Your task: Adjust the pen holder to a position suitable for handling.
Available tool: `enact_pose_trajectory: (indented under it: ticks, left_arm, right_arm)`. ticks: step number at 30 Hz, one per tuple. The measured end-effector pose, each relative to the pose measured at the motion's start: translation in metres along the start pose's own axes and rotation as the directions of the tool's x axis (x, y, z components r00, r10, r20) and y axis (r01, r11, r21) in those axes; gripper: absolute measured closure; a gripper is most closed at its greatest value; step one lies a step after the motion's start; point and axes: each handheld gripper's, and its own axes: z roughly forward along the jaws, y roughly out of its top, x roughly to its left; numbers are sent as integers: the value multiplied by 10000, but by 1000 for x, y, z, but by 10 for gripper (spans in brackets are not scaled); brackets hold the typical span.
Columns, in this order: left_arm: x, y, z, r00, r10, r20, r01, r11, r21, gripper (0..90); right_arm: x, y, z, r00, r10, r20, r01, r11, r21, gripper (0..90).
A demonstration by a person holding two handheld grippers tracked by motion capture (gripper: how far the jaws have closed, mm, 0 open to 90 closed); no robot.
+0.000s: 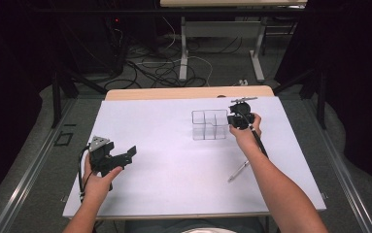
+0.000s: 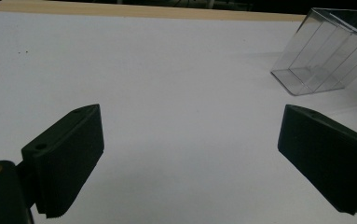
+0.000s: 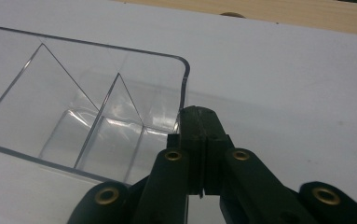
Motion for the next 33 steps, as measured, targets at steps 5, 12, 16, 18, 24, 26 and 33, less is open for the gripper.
enact_pose_trajectory:
  ticks: [5, 12, 16, 18, 24, 26, 33]
  left_arm:
    - [0, 0, 0, 10000, -28, -11, 28, 10000, -36, 70]
    - [0, 0, 0, 10000, 16, 5, -16, 10000, -7, 70]
    - [0, 0, 0, 10000, 9, 10, -9, 10000, -2, 70]
    - [0, 0, 0, 10000, 6, 17, -6, 10000, 8, 70]
    - [0, 0, 1, 10000, 13, 10, -13, 10000, 11, 70]
    - [0, 0, 0, 10000, 19, 20, -19, 10000, -7, 71]
    - [0, 0, 0, 10000, 24, 18, -24, 10000, -7, 71]
  right_arm:
    - [12, -1, 0, 9995, -171, -247, 172, 9998, 58, 900]
    - [27, -1, 3, 9982, -228, -554, 228, 9997, -16, 900]
    - [34, 0, 5, 9975, -318, -626, 316, 9995, -45, 900]
    - [36, 0, 5, 9971, -367, -664, 364, 9993, -46, 900]
    - [47, 1, 8, 9956, -461, -818, 454, 9989, -112, 900]
    - [51, 1, 9, 9952, -472, -862, 466, 9989, -90, 900]
    - [55, 2, 10, 9945, -501, -915, 499, 9987, -48, 900]
